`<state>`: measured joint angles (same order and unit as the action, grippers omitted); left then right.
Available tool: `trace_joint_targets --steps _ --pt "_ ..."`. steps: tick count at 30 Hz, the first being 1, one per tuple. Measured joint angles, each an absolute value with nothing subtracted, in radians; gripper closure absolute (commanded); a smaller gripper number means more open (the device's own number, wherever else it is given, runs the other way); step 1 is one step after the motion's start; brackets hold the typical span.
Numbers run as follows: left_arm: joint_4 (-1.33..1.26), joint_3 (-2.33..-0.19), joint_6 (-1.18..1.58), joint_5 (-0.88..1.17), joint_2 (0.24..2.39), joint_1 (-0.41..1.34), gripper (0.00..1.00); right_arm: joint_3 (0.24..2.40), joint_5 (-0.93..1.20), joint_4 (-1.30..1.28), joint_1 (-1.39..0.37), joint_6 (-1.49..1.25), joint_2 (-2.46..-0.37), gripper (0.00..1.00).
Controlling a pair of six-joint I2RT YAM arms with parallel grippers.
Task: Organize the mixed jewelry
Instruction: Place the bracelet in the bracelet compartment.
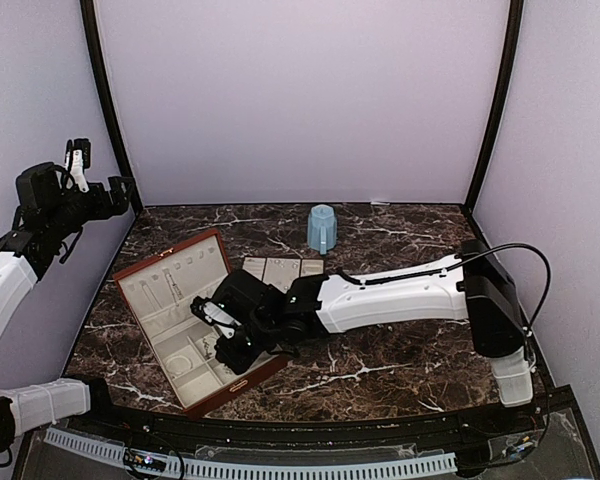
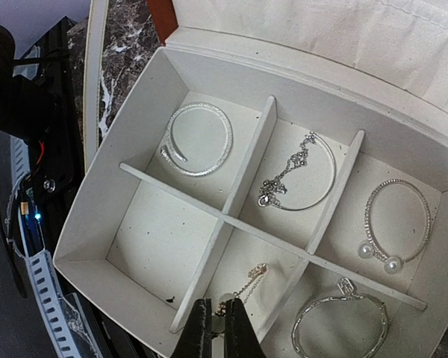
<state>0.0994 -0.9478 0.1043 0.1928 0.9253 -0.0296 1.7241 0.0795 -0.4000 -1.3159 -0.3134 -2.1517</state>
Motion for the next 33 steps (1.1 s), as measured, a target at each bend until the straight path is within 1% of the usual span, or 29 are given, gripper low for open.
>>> trace_joint_targets --steps 15,19,28,33 --pt "0.099 -0.947 0.100 0.182 0.929 -0.030 0.01 1.754 0.074 -0.420 -1.316 -0.305 -2.203 0.99" --pt "0.099 -0.947 0.097 0.179 0.929 -0.030 0.01 1.754 0.074 -0.420 -1.316 -0.303 -2.203 0.94" --pt "0.099 -0.945 0.097 0.175 0.930 -0.030 0.01 1.754 0.073 -0.421 -1.316 -0.293 -2.203 0.77" --pt "0.099 -0.945 0.096 0.175 0.932 -0.030 0.01 1.754 0.072 -0.421 -1.316 -0.291 -2.203 0.71"
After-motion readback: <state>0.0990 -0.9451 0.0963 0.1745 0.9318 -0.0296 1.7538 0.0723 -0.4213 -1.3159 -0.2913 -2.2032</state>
